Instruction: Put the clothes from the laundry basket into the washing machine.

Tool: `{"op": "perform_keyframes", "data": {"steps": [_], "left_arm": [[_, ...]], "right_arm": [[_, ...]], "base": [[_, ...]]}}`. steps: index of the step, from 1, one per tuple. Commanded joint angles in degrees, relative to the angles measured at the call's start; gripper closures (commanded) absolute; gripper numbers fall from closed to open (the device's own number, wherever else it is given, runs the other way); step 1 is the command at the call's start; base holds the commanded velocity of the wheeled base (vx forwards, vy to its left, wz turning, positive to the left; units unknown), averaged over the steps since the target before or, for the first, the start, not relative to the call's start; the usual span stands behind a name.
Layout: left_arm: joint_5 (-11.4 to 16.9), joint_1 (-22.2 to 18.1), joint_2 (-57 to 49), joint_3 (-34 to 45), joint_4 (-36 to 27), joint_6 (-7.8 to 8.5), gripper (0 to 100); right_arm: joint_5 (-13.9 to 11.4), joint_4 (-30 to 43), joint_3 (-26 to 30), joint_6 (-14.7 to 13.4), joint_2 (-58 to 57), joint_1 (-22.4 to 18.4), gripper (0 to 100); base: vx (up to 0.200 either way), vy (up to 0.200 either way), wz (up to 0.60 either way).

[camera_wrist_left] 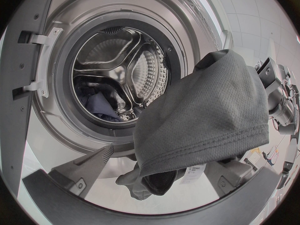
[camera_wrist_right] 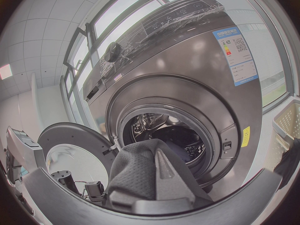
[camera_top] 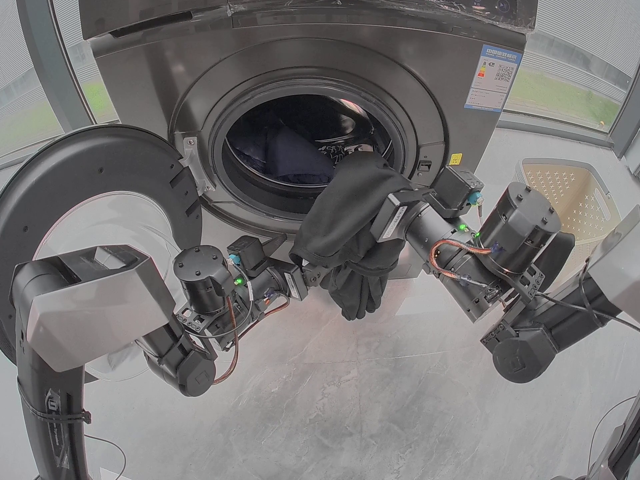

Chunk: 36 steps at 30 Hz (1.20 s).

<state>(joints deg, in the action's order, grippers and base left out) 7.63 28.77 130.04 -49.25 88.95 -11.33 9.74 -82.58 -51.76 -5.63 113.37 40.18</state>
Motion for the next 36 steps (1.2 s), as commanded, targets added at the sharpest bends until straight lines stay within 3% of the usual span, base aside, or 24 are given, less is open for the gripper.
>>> {"op": "perform_keyframes", "data": {"steps": [1,23,24,36], "left_arm": [[-0.07,-0.12,0.04,-0.5,0.08,-0.01,0],[-0.6,-0.21,5.49,-6.21,0.17,0.51,0],[-0.69,-0.21,5.58,-6.56,0.17,0.51,100],[-0.95,-0.29,4.79,-6.47,0.25,1.22,100]], "right_arm": [[0.02,-0.13,0.08,0.01,0.09,-0.01,100],[0.1,-0.04,-0.09,0.01,0.27,0.6,100],[0.02,-0.04,-0.09,0.01,0.36,0.6,100],[0.1,-0.13,0.26,-0.08,0.36,0.6,100]], "base": [[0.0,0.0,0.0],[0.0,0.0,0.0],[0.0,0.0,0.0],[0.0,0.0,0.0]]}}
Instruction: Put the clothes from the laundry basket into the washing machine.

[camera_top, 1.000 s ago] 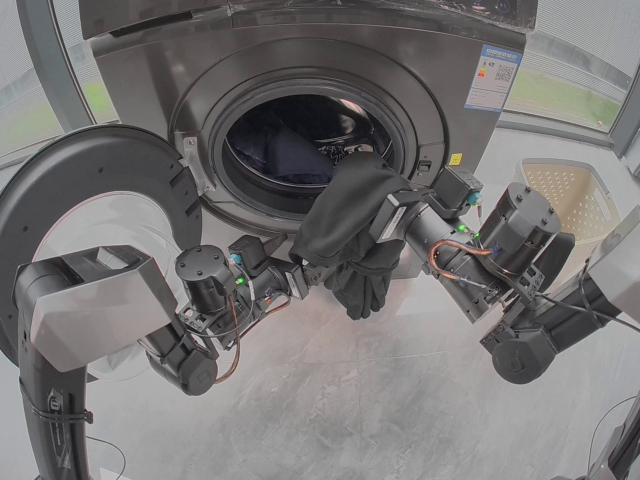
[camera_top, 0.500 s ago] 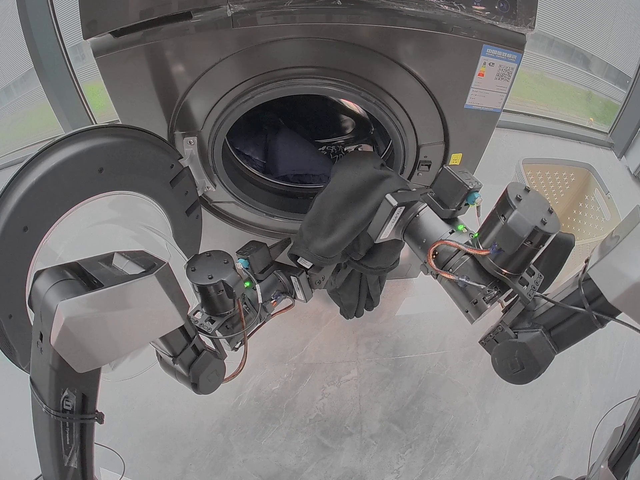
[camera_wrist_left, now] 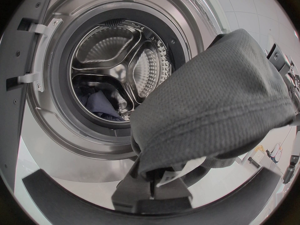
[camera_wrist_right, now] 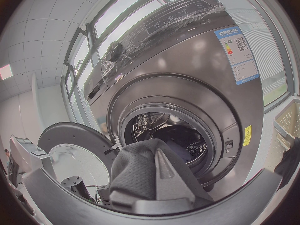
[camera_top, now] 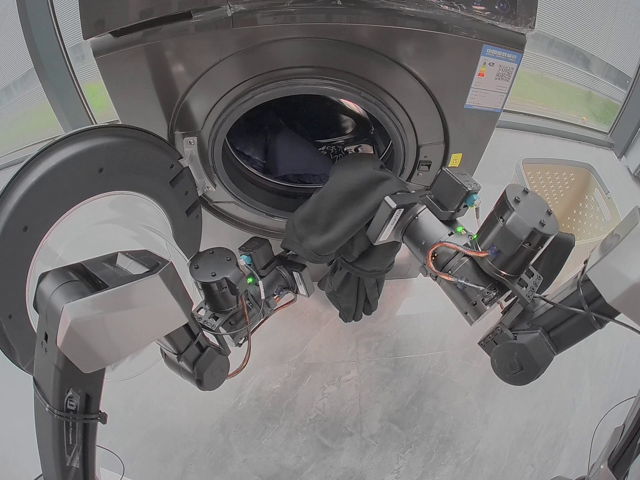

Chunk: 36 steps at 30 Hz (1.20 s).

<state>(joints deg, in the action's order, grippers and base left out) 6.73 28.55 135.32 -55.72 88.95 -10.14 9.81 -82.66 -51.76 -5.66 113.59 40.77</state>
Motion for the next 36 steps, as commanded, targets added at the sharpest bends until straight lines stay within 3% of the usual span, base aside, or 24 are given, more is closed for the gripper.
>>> {"op": "perform_keyframes", "data": {"steps": [1,12,14,18,25,30,36], "left_arm": [[-0.14,-0.16,-0.67,0.0,0.25,0.04,100],[-1.72,0.98,-8.49,6.86,0.25,0.12,100],[-1.9,1.6,-10.16,8.53,0.25,0.56,100],[-1.9,3.35,-16.93,14.77,0.25,3.02,100],[-1.28,5.73,-26.42,25.49,0.25,3.2,100],[-1.19,4.76,-28.62,26.54,0.17,2.58,100],[-1.37,2.74,-28.09,24.87,0.17,3.02,100]], "right_arm": [[0.03,-0.04,0.26,-0.06,0.14,0.02,100],[0.03,-0.04,-0.18,-0.06,2.42,0.02,100],[0.03,-0.04,-0.18,-0.06,2.51,0.28,100],[0.03,-0.13,0.35,-0.32,2.69,1.42,100],[0.03,-1.01,1.05,-1.29,4.88,2.56,100],[0.38,-1.36,1.58,-1.81,6.82,4.32,100],[1.35,-1.27,1.75,-1.81,6.91,4.59,100]], "base": [[0.0,0.0,0.0],[0.0,0.0,0.0],[0.0,0.0,0.0],[0.0,0.0,0.0],[0.0,0.0,0.0],[0.0,0.0,0.0],[0.0,0.0,0.0]]}}
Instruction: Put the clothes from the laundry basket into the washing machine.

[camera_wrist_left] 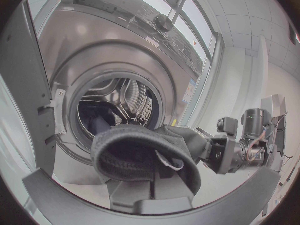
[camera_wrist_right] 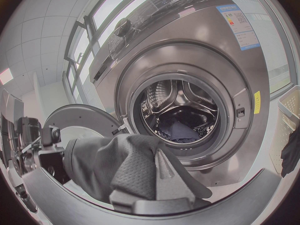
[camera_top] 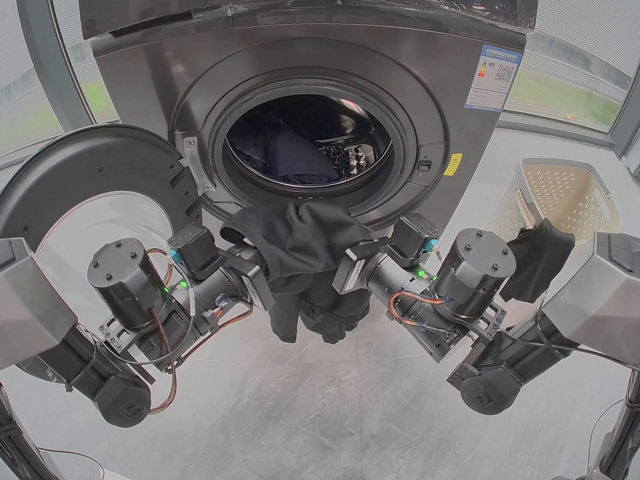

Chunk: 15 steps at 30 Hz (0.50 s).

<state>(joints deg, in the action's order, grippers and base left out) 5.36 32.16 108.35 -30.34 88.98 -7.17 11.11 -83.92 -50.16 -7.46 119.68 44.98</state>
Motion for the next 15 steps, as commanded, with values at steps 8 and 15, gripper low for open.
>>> {"op": "perform_keyframes", "data": {"steps": [8,15], "left_arm": [[-0.35,-1.22,-1.04,-0.51,0.14,0.22,100],[-0.35,-1.4,-0.95,-0.6,0.14,0.22,100]], "right_arm": [[0.06,-0.1,0.33,-0.1,1.0,0.81,100],[0.32,-0.1,-0.02,-0.98,1.0,-0.25,0]], "base": [[0.0,0.0,0.0],[0.0,0.0,0.0]]}}
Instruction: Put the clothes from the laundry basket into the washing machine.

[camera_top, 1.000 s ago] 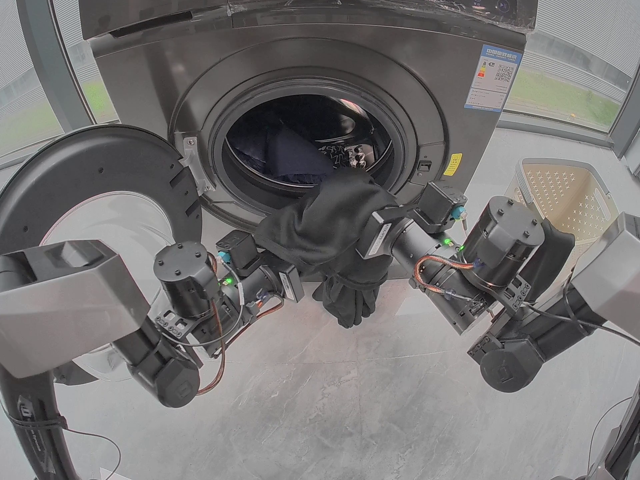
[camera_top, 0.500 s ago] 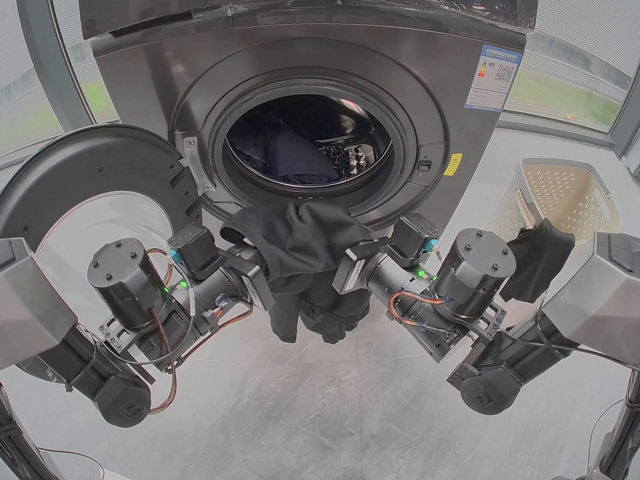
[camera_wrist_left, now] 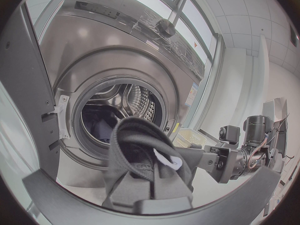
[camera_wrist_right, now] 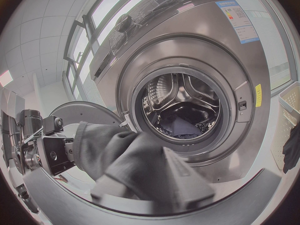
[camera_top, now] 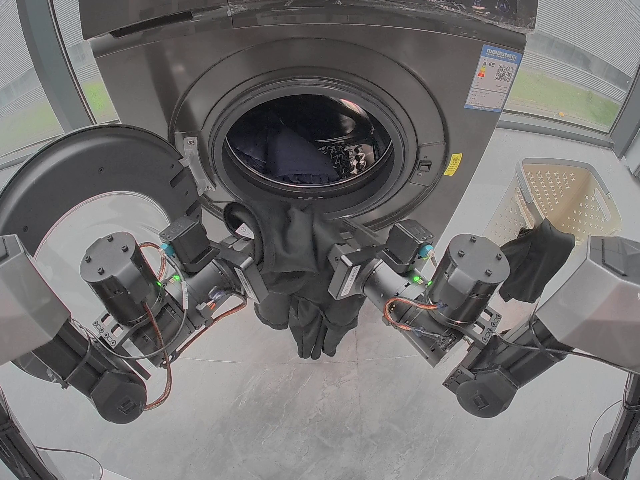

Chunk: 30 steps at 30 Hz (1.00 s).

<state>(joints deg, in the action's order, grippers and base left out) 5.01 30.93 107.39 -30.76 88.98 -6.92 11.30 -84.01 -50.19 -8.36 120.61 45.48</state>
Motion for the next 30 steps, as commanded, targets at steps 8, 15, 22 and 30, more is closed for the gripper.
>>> {"op": "perform_keyframes", "data": {"steps": [8,15,22,30], "left_arm": [[0.0,-0.96,0.02,-0.18,0.05,-0.02,100],[0.0,-0.87,0.1,0.26,-0.03,-0.02,100],[-0.26,-1.04,0.02,-0.44,-0.03,-0.55,100],[-0.26,-0.96,0.02,-0.44,-0.03,-0.46,100]], "right_arm": [[0.74,0.16,0.53,0.01,-0.12,-4.44,0],[2.67,2.0,2.38,0.01,0.5,-7.16,0],[2.94,2.27,6.59,0.01,1.38,-7.69,0],[2.23,2.44,8.79,0.45,1.64,-6.46,0]], "base": [[0.0,0.0,0.0],[0.0,0.0,0.0],[0.0,0.0,0.0],[0.0,0.0,0.0]]}}
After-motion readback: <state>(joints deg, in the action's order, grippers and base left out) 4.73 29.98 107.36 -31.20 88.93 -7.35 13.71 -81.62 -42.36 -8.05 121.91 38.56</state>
